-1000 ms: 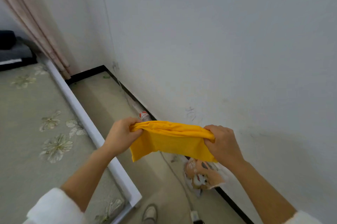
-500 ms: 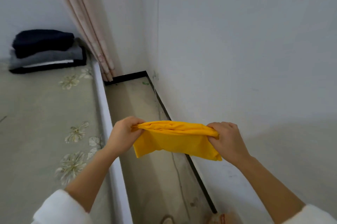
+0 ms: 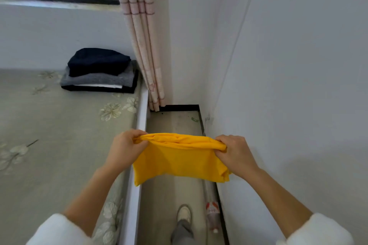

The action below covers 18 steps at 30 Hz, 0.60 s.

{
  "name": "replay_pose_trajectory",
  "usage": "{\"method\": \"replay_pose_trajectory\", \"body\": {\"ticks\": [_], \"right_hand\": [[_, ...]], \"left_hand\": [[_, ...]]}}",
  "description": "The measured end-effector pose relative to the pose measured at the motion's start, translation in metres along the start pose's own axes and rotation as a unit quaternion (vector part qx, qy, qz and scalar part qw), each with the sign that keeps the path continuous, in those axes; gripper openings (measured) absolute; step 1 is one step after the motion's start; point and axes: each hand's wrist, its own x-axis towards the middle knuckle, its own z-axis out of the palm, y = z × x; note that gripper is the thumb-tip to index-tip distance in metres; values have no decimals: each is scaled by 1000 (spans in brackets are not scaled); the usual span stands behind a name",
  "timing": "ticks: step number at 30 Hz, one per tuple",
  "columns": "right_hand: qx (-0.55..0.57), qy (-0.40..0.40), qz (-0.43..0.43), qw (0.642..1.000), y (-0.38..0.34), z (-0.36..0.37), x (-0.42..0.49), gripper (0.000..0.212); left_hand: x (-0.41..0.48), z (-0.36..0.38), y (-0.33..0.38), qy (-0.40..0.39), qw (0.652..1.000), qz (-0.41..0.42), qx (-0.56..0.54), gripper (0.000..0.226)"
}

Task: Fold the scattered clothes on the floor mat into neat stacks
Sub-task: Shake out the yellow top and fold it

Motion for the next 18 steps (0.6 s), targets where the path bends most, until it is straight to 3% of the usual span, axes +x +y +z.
{"method": "replay_pose_trajectory", "body": {"ticks": [10, 18], "right_hand": [[9, -57, -116, 992, -36, 17, 274, 15], [15, -76, -184, 980, -95, 77, 471, 11]], "left_hand": [[191, -58, -29, 146, 987, -73, -3, 22], [343, -134, -90, 213, 973, -90, 22, 23]]}}
